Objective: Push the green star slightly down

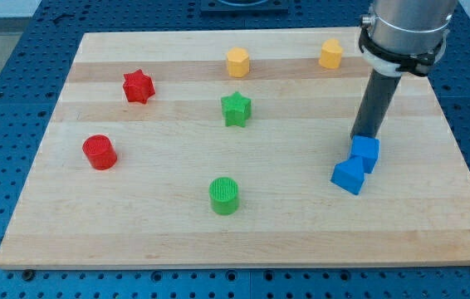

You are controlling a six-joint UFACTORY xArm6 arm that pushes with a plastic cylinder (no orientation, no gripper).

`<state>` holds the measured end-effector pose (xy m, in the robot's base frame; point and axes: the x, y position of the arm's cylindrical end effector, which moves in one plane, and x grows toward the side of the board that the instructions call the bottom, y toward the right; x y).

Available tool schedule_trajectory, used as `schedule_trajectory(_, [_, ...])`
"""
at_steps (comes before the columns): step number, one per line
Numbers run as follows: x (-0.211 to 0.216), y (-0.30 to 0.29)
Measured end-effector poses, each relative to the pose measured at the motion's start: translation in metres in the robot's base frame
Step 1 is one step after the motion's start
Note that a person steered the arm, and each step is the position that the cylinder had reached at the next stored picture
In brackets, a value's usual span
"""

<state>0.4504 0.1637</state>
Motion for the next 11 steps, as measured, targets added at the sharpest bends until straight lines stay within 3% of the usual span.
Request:
schedule_trajectory(1, [-0.006, 0.000])
schedule_trajectory(3, [-0.070, -0.005])
schedule_trajectory(5, [-0.112, -0.085])
schedule_trajectory(7, [-0.089, -0.181])
schedule_trajectory(8, [-0.054, -0.186])
schedule_trajectory(11, [-0.031, -0.201])
